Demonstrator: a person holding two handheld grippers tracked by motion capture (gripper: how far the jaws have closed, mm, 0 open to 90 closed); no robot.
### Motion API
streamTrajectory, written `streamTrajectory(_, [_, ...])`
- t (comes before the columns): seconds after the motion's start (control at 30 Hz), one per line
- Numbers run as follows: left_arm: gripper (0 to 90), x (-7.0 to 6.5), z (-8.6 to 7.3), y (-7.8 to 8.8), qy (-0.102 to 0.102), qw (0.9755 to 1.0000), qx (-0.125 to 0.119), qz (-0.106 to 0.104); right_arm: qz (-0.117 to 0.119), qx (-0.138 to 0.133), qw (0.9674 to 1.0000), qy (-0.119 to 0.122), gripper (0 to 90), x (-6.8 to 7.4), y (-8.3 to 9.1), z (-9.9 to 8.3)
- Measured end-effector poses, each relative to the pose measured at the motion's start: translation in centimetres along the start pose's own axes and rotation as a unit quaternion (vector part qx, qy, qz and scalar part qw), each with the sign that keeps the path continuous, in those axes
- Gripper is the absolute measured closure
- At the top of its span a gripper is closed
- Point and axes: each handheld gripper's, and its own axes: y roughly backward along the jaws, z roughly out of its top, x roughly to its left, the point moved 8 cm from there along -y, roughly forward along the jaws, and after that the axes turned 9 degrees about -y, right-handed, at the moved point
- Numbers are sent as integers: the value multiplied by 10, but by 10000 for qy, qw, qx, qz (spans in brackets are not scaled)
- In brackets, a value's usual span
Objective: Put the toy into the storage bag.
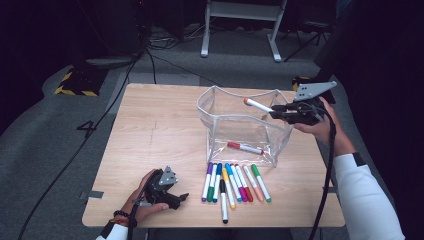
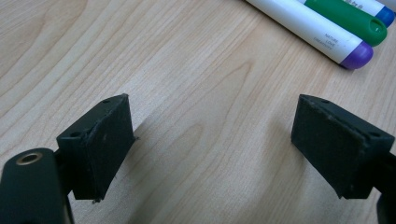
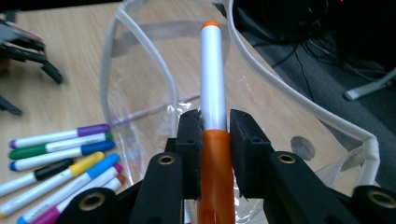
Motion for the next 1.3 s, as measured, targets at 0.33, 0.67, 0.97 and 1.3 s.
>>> streamTrajectory(0.33, [132, 0, 0, 0, -1, 10000, 2, 1, -51, 809, 9966, -120, 751, -18, -40, -14])
streamTrajectory(0.67, [132, 0, 0, 0, 5, 10000, 0, 4, 673, 1487, 9865, 149, 749, 4, -46, -25])
streamTrajectory(0.97, [132, 0, 0, 0, -1, 10000, 1, 0, 874, 1697, 9813, 266, 740, 16, -46, -28])
streamTrajectory(1.3, [132, 0, 0, 0, 1, 10000, 1, 6, 311, 1177, 9926, 55, 530, 4, -36, -18])
